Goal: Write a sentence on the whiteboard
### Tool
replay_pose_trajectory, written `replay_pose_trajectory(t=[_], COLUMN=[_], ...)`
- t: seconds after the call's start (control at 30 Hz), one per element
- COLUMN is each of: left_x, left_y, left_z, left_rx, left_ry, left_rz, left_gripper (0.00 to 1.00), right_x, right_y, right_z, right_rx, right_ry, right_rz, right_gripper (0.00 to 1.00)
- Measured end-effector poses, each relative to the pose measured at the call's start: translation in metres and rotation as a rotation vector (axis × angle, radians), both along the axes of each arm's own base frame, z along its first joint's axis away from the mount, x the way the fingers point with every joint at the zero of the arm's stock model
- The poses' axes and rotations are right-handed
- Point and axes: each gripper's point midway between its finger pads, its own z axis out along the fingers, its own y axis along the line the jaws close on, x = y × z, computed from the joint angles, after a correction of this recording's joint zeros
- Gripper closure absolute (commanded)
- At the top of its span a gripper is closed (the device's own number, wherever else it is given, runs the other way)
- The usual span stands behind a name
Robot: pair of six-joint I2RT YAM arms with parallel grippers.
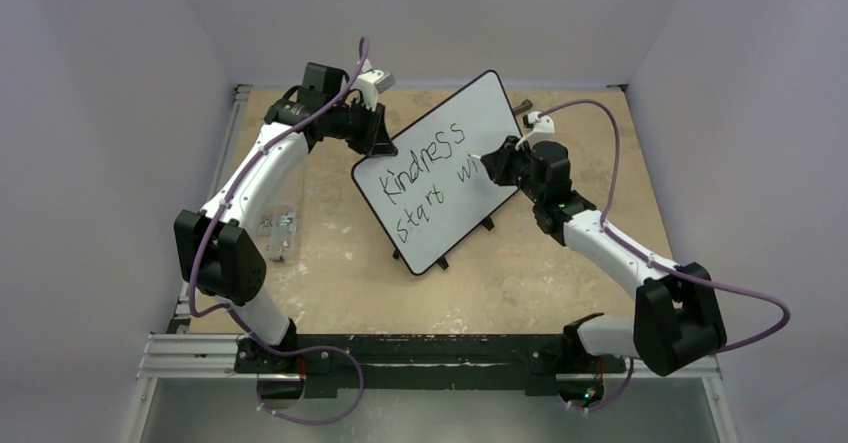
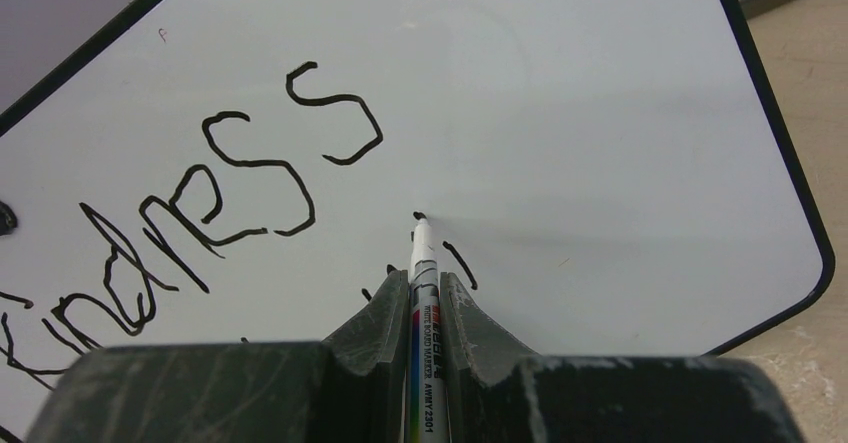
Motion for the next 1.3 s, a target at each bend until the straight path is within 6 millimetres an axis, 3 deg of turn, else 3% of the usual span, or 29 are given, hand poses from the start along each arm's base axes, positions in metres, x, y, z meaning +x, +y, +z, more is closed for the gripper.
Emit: replay_pose_trajectory(t=[0.37,0.9,1.3], left_x=[0.0,0.0,-0.001], left_y=[-0.001,-0.001,0.0], left_z=[0.0,0.0,-0.001], left_rx=[-0.001,0.0,0.003], left_ry=[-0.001,-0.001,0.003], left_rz=[-0.002,-0.002,0.001], left_gripper=[1.0,1.0,1.0], right_x=[-0.012,-0.003,0.012], right_y=[-0.015,-0.016,-0.024], right_z=[0.019,-0.017,-0.013], right_rx=[0.007,-0.033,-0.029], right_ry=[-0.054,0.024,0.003], right_rz=[-0.053,-0.075,-0.113], right_gripper=[1.0,1.0,1.0])
